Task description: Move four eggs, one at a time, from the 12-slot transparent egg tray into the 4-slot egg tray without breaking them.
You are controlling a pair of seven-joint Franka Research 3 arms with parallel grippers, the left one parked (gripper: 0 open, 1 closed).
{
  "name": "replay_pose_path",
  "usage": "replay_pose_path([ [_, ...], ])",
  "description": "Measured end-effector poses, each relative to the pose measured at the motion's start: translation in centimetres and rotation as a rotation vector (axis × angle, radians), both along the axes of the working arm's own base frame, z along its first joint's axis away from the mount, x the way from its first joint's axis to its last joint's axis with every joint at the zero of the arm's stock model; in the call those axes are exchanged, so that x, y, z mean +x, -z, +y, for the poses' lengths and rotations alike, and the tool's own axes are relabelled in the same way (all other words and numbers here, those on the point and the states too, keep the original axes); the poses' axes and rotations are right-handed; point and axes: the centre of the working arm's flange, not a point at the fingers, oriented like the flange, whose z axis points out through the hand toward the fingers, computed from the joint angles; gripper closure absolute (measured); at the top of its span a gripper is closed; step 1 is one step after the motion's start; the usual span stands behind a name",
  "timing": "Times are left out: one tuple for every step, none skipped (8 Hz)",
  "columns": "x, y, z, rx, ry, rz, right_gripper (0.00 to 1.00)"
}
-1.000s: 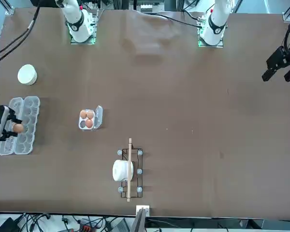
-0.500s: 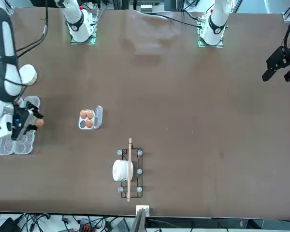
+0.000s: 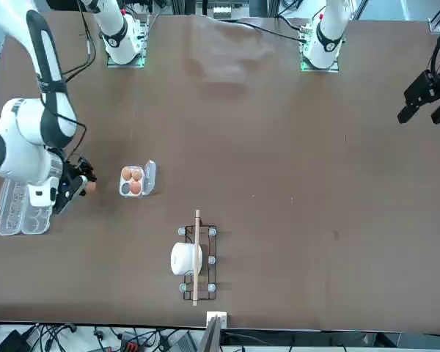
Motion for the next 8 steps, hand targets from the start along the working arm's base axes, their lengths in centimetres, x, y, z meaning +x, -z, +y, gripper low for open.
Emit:
replay_pose_path([
  [-0.3,0.8,1.1,-0.006,0.028,-0.006,0.42],
  [-0.7,1.4,2.1,-0.011,0.056,-0.007,0.42],
  [-0.9,1.8,3.2,-0.015,0.082,-0.005,0.42],
  [-1.1,1.9,4.2,-0.019,0.108,-0.006,0.42],
  [-1.2,2.0,5.2,-0.023,0.134,-0.01,0.42],
  [-1.4,2.2,6.5,-0.027,0.157,-0.01,0.42],
  [-1.6,2.3,7.6,-0.029,0.17,-0.012,0.42],
  [-1.7,2.3,8.3,-0.03,0.176,-0.016,0.42],
])
